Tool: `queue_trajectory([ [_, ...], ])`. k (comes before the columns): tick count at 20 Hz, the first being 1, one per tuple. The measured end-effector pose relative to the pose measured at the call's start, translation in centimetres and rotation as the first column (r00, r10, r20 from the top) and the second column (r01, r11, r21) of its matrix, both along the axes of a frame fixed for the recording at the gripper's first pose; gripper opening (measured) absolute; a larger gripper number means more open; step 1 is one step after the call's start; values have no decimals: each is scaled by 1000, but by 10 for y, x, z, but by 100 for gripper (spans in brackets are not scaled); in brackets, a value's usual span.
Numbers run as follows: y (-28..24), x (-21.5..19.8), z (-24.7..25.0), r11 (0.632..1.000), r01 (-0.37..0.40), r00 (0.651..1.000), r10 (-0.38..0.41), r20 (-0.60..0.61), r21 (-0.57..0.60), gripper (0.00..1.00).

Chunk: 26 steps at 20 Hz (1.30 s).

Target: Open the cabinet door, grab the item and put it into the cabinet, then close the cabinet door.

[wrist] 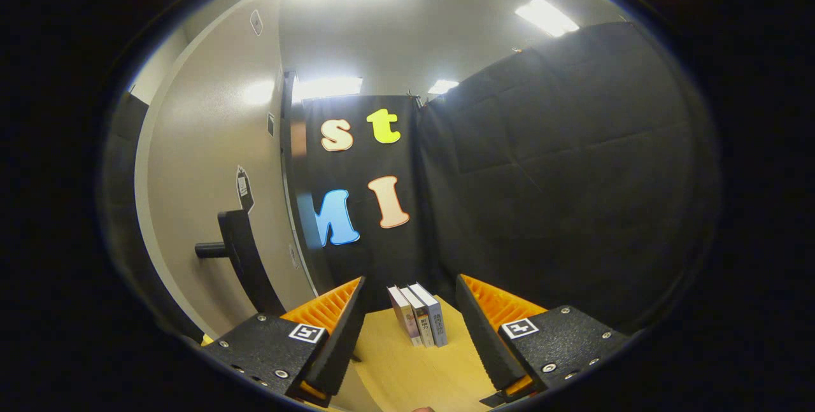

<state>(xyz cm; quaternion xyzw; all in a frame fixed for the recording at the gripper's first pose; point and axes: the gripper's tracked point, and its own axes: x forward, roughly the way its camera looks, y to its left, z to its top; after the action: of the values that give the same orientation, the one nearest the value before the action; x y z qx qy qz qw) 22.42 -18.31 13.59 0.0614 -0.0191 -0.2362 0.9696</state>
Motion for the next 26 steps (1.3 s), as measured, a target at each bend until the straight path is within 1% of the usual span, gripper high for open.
queue_trajectory([
  [3, 16, 1, -1, 1000, -23, 1000, 23, -2, 5, 85],
  [9, 78, 18, -4, 988, -152, 988, 152, -3, 8, 85],
  [14, 137, 32, -9, 964, -261, 965, 262, 0, 57, 85],
  [15, 139, 32, -7, 960, -274, 962, 275, 2, 58, 85],
  [19, 174, 48, -7, 945, -323, 946, 323, 4, 50, 85],
  [23, 210, 69, -9, 926, -371, 928, 371, 16, 71, 86],
  [26, 239, 90, -8, 906, -417, 909, 417, 17, 79, 89],
])
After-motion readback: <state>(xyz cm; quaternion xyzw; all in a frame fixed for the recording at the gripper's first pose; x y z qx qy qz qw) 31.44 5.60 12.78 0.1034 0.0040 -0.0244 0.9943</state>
